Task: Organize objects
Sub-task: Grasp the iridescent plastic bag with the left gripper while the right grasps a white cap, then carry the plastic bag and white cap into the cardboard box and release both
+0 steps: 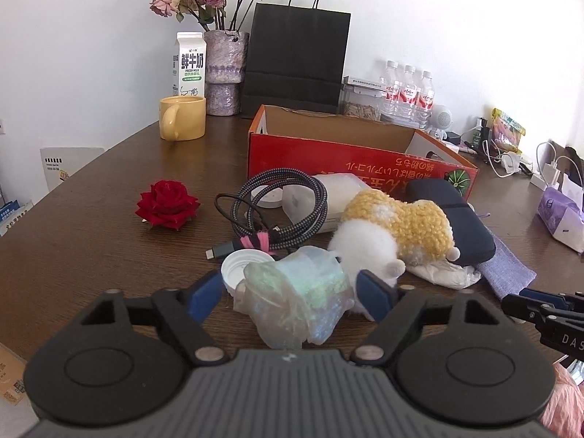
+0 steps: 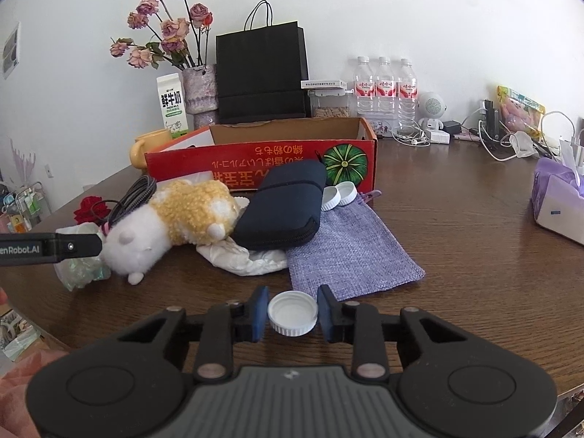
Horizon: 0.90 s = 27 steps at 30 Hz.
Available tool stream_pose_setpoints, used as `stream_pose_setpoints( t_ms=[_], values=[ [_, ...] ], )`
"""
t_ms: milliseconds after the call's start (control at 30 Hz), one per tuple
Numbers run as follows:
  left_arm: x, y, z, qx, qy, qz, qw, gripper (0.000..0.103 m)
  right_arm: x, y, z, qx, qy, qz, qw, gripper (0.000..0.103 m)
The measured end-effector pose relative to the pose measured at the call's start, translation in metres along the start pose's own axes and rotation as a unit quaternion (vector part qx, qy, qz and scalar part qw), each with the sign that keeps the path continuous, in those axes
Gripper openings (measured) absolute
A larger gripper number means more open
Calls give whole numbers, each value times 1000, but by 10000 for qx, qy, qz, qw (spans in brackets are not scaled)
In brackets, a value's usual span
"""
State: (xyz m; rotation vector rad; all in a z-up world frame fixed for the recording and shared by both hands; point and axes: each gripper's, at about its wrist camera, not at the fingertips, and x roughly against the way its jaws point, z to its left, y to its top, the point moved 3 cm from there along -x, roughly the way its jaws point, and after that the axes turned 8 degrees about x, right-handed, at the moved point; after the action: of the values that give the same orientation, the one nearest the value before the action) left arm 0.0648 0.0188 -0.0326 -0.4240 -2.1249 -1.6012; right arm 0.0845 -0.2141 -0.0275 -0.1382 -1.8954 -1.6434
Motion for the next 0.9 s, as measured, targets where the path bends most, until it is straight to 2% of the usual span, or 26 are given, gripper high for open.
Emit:
stream_pose_setpoints(
  t_ms=[33, 67, 133, 233, 367, 600, 900],
  values=[
    [-1, 0, 1, 41, -64, 44, 10000, 61, 0, 0, 0, 1, 8, -5, 10000, 28],
    [-2, -1, 2, 65, -89, 80, 9999, 59, 0, 0, 0, 1, 18, -14, 10000, 28],
    [-1, -2, 1, 13, -116, 87, 9999, 49, 1, 1, 1, 9, 35, -29, 10000, 28],
    [5, -2, 1, -34, -164, -6, 9999, 43, 2, 1, 2, 30, 76, -69, 9999, 28],
    [13, 3, 3, -34, -159, -79, 9998, 41, 5, 6, 3, 71, 93, -173, 9998, 28],
    [25, 26, -1, -135, -300, -448, 9985, 41, 7, 30, -1, 157, 86, -552, 9983, 28],
    [7, 72, -20, -268, -444, -939, 9942, 41, -15, 76, -15, 301, -34, -984, 9947, 28]
  ],
)
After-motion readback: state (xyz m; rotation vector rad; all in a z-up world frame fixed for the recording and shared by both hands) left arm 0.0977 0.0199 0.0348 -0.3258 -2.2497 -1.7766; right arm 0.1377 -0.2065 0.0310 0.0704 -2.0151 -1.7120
